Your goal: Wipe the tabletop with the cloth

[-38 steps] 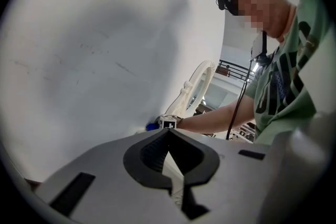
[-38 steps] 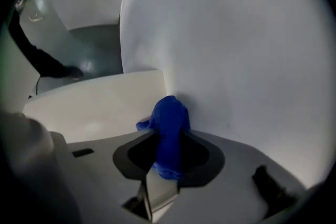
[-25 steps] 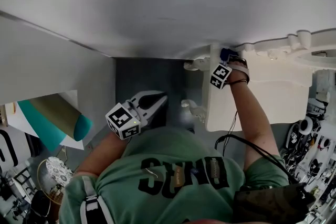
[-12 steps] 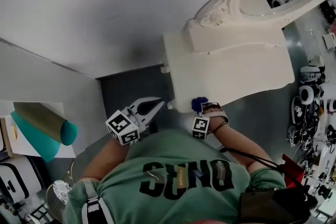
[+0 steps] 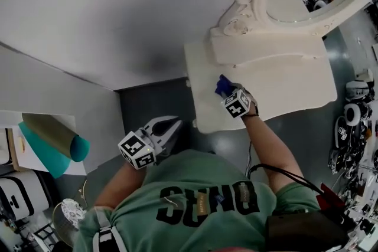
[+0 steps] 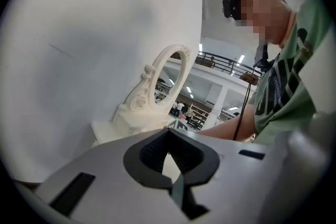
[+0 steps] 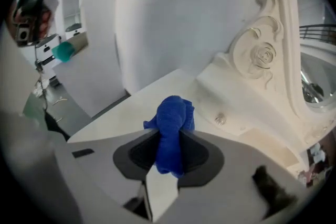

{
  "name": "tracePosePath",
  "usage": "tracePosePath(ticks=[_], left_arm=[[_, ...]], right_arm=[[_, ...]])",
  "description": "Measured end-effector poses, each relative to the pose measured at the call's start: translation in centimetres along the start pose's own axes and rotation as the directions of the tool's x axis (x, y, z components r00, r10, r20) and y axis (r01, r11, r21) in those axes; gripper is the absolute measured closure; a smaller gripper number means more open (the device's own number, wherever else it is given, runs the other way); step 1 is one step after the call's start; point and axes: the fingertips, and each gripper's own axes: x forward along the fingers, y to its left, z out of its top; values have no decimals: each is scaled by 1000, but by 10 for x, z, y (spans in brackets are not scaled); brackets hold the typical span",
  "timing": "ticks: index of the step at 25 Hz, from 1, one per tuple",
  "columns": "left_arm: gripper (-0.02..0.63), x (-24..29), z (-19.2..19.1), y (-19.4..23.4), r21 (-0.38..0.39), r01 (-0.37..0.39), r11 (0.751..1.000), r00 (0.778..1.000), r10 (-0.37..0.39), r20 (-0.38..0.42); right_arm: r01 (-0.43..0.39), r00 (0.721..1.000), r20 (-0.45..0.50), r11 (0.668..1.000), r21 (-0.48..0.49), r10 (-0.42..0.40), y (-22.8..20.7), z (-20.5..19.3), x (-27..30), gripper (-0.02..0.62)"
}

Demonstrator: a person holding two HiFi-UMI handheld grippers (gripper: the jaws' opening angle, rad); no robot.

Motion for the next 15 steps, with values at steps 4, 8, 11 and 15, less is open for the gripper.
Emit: tracePosePath(ticks=[4,8,11,15], left_arm=[[604,3,13,62,-26,-18,1000,999,17,-28],[604,16,30,103,-34,3,999,999,-5,-46],[606,30,35,114,-39,24,999,997,-27,-66],[604,63,34,92,-37,87,996,992,-90,-85]], right_arm=[[57,998,-32,994,91,-55,-54,40,59,492],[77,995,-64,995,59,-73,-56,48,84,492],[86,993,-76,996,-26,-88,-51,49,85,492],[26,991,-129,992,-120,-41,-23,18,62,494]])
